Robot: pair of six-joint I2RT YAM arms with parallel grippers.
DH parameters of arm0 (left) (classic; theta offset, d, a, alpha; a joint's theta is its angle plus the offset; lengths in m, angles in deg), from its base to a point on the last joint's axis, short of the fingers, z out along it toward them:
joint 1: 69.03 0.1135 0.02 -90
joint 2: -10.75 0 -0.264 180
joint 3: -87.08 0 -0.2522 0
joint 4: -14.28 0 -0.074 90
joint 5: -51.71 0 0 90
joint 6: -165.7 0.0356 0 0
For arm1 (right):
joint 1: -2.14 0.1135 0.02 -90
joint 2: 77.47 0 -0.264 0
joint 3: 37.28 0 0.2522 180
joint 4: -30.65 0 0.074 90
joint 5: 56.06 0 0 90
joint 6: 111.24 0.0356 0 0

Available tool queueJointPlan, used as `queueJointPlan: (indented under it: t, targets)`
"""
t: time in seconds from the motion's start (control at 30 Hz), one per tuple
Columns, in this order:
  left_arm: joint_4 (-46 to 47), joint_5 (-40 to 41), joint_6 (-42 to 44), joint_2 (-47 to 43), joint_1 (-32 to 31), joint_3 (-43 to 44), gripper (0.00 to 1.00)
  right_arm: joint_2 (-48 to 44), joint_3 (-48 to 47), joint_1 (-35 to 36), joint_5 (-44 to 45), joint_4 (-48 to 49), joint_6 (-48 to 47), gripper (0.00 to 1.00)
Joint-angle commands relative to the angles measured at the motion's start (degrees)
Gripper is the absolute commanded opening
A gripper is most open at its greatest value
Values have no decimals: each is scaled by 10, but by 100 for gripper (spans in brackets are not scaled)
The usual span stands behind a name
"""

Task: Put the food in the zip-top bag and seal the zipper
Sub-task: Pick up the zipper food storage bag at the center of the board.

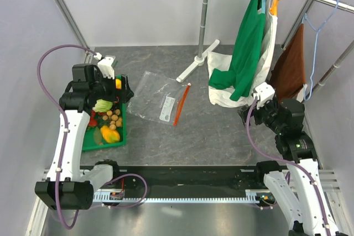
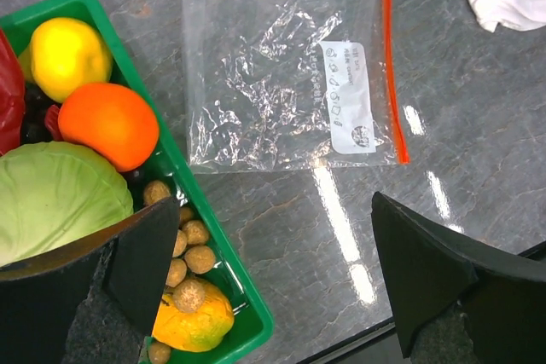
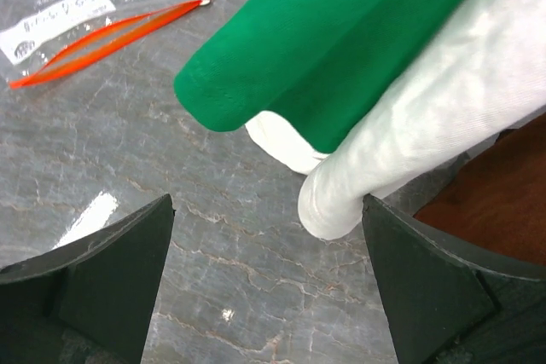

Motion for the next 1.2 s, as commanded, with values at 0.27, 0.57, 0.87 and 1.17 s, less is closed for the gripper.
queueJointPlan:
  t: [0.27,0.57,0.87,1.17]
  targets:
    - [34,180,80,108,-221,48,100,6,38,-1,-37,-17,-105,98]
    - [71,176,-4,277,-316,116,75,41,66,-1,-36,-30,-177,98]
    - [89,215,-38,418,-380,185,46,61,81,-1,-42,-34,-202,98]
    - [91,196,-80,494,-383,190,38,17,105,0,-100,-45,-237,98]
